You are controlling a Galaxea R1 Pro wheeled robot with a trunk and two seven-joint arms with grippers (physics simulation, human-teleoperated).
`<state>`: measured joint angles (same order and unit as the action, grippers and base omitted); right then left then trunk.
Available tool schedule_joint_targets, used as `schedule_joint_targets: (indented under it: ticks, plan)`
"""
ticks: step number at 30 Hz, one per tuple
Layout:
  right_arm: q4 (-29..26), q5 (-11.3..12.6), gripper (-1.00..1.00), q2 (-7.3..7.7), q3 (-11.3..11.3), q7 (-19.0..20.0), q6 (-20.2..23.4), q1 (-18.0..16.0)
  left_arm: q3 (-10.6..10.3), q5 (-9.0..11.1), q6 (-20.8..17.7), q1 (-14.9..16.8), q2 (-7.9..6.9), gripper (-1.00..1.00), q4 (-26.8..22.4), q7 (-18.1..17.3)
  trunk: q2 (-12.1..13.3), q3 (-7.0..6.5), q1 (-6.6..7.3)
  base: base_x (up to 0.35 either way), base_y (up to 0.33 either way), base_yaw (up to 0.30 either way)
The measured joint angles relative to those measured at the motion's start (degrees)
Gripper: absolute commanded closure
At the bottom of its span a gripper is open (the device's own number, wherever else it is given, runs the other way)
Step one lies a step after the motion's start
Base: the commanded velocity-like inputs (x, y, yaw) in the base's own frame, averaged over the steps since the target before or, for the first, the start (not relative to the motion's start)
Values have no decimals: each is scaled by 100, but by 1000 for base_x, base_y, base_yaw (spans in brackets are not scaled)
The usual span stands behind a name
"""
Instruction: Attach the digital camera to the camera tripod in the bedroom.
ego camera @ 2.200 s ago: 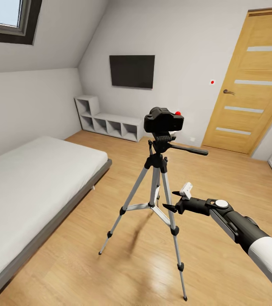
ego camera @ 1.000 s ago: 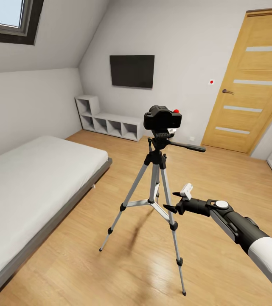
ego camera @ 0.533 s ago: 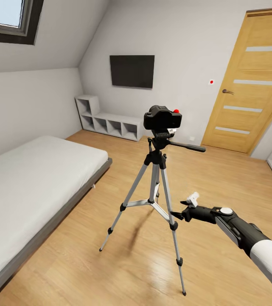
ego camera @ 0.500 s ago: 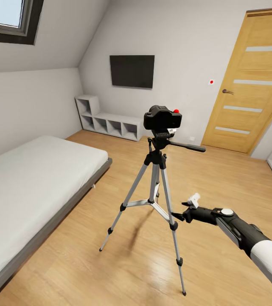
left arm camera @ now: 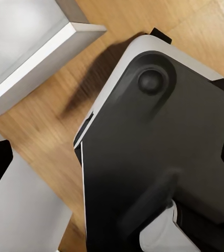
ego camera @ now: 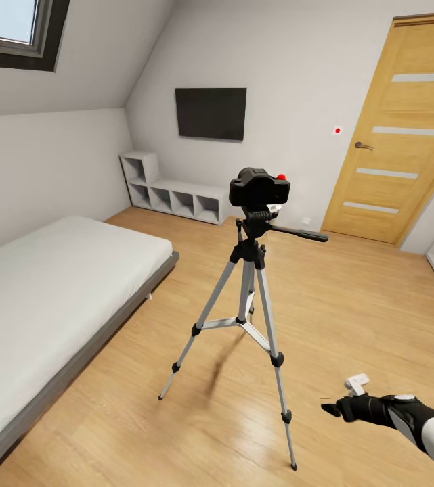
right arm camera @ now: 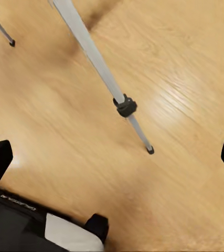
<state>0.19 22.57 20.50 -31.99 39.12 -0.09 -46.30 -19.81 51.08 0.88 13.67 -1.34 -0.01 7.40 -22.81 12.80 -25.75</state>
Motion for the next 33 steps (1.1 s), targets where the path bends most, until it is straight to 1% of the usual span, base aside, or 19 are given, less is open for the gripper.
schedule_joint_targets:
  ticks: [1, 4, 5, 6, 7, 8, 10, 11, 13, 14, 18, 19, 22, 25, 26, 30, 33]
  plan:
    - [33, -1, -100, 0, 8, -47, 0, 63, 0, 0, 0, 0, 0, -100, 0, 0, 0, 0, 0, 0, 0, 0]
    - [107, -8, -100, -1, -4, -277, 1, 450, 0, -3, 0, 0, 1, -100, 0, 0, 0, 0, 0, 0, 0, 0]
    - [126, -7, -100, -5, -12, -412, 0, 715, 0, -3, 0, 0, 1, -100, -1, -1, 0, 0, 0, 0, 0, 0]
    - [138, -1, -100, -9, -12, -566, -12, 1051, 0, -5, 0, 0, 1, -100, -1, -2, 0, 1, 0, 0, 0, 0]
    - [148, 22, -100, -18, 14, -827, -29, 1523, 0, -7, 0, 0, 1, -100, 0, -6, 0, 0, 0, 0, 0, 0]
    - [154, 25, -100, -20, 10, -1019, -42, 1920, 0, -7, 0, 0, -1, -100, -1, -6, 0, 1, 1, 0, 0, 0]
    - [152, 37, -100, -23, 29, -1222, -66, 2166, 0, -8, 0, 0, 0, -100, 0, -7, 0, 0, 0, 0, 0, 0]
    - [151, 44, -100, -28, 29, -1428, -121, 2418, 0, -8, 2, 0, 0, -100, -1, -8, 0, 1, 0, 0, 0, 0]
    - [153, 62, -100, -43, 47, -1635, -210, 2655, 0, -9, 1, 0, 1, -100, 0, -8, 0, 0, 0, 0, 0, 0]
    - [155, 71, -100, -77, 47, -1823, -313, 2835, 0, -8, 1, 0, 1, -100, -1, -8, 0, 1, 0, 0, 0, 0]
    - [153, 81, -100, -198, 69, -2177, -484, 3096, -1, -9, 0, 0, 1, -100, 1, -17, 0, 0, 0, 0, 0, 0]
    - [152, 81, -100, -227, 70, -2219, -499, 3122, -1, -10, 0, 0, 1, -100, 1, -19, 0, 0, 0, 0, 0, 0]
    - [149, 81, -100, -397, 71, -2425, -531, 3189, -1, -15, 0, 0, 5, -100, 1, -24, 0, 0, 0, 0, 0, 0]
    - [149, 81, -100, -480, 73, -2609, -529, 3205, -1, -16, 0, 0, 8, -100, 1, -25, 0, 0, 0, 0, 0, 0]
    - [149, 81, -100, -522, 72, -2747, -516, 3211, -1, -17, 0, 0, 9, -100, 1, -26, 0, 0, 0, 0, 0, 0]
    - [148, 80, -100, -582, 71, -2973, -495, 3218, -1, -16, 0, 0, 10, -100, 1, -26, 0, 0, 0, 0, 0, 0]
    - [151, 81, -100, -601, 70, -3053, -486, 3220, -1, -19, 0, 1, 7, -100, -4, -27, 0, 0, 0, 0, 0, 0]
